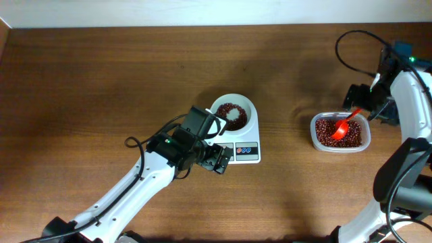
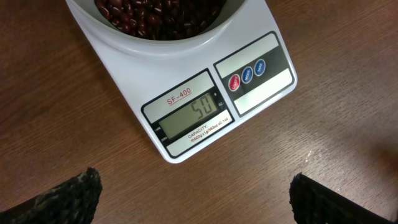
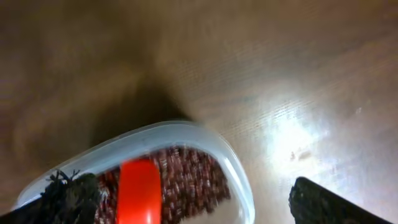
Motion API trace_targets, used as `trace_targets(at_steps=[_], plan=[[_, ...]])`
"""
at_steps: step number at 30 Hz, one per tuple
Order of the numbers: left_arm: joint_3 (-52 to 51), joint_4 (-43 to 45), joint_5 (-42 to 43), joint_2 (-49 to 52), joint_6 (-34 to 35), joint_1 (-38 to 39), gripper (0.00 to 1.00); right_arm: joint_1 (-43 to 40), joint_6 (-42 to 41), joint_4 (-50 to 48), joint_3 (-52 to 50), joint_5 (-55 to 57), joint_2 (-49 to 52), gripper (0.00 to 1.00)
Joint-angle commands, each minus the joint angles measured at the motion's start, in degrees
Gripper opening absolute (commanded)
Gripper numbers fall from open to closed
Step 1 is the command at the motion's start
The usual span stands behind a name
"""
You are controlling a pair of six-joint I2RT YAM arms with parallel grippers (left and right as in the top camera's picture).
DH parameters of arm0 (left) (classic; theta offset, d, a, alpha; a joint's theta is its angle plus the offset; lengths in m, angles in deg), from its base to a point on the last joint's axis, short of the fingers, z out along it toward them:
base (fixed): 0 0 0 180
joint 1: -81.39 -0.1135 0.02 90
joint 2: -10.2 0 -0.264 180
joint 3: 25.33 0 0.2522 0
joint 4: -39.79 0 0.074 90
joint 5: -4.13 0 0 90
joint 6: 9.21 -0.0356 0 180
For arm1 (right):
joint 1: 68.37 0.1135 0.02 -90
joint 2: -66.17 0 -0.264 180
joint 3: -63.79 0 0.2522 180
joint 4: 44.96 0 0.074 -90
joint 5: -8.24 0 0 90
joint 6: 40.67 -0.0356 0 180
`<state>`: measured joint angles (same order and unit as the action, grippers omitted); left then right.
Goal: Scoop item into bowl and weigh 50g on scale
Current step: 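Carry the scoop to the bean tub and lower it in, then release the scoop in the tub and lift the right gripper away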
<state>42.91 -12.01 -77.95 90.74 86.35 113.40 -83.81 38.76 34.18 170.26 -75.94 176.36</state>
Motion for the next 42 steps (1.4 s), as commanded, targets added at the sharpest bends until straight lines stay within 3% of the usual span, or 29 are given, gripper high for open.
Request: trace_targets(at_steps=[1, 4, 6, 8, 11, 16, 19, 21, 23, 26, 34, 42], plan=[[-0.3, 0.0, -0.2, 0.1, -0.9, 0.0, 0.99, 0.0, -0.6, -3.1, -0.5, 0.9, -0.7, 0.99], [-0.3, 0.0, -0.2, 0.1, -0.9, 0.0, 0.99, 0.0, -0.1, -8.0, -0.5, 0.9, -0.7, 0.99], [-0.3, 0.0, -0.2, 0.1, -0.9, 0.0, 0.99, 0.0, 6.6, -17.6, -0.5, -0.9, -0.7, 0.99], [-0.3, 0.0, -0.2, 0.1, -0.9, 0.0, 0.99, 0.0, 12.9, -26.1, -0.5, -10.0, -0.7, 0.99], [-0.3, 0.0, -0.2, 0.1, -0.9, 0.0, 0.99, 0.5, 13.6, -32.5, -0.5, -28.2, -0.7, 0.99], [-0.3, 0.0, -0.2, 0.1, -0.9, 0.0, 0.99, 5.9, 13.6, -30.2, -0.6, -30.4, -0.7, 0.99], [-0.3, 0.0, -0.2, 0.1, -0.9, 0.0, 0.99, 7.5, 13.6, -25.9, -0.6, -25.7, -0.6, 0.99], [-0.3, 0.0, -0.2, 0.1, -0.9, 0.0, 0.99, 7.7, 13.6, -17.9, -0.6, -19.4, -0.4, 0.99], [-0.3, 0.0, -0.2, 0.1, -0.9, 0.0, 0.99, 7.1, 13.5, -6.8, -0.6, -3.5, -0.4, 0.99], [-0.3, 0.0, -0.2, 0.1, -0.9, 0.0, 0.99, 5.9, 10.3, -4.9, -0.6, 6.5, -0.4, 0.99], [-0.3, 0.0, -0.2, 0.1, -0.9, 0.0, 0.99, 5.4, 8.4, -19.8, -0.6, -9.1, -0.4, 0.99], [-0.3, 0.0, -0.2, 0.1, -0.9, 0.0, 0.99, 5.4, 8.4, -20.7, -0.6, -11.4, -0.4, 0.99]])
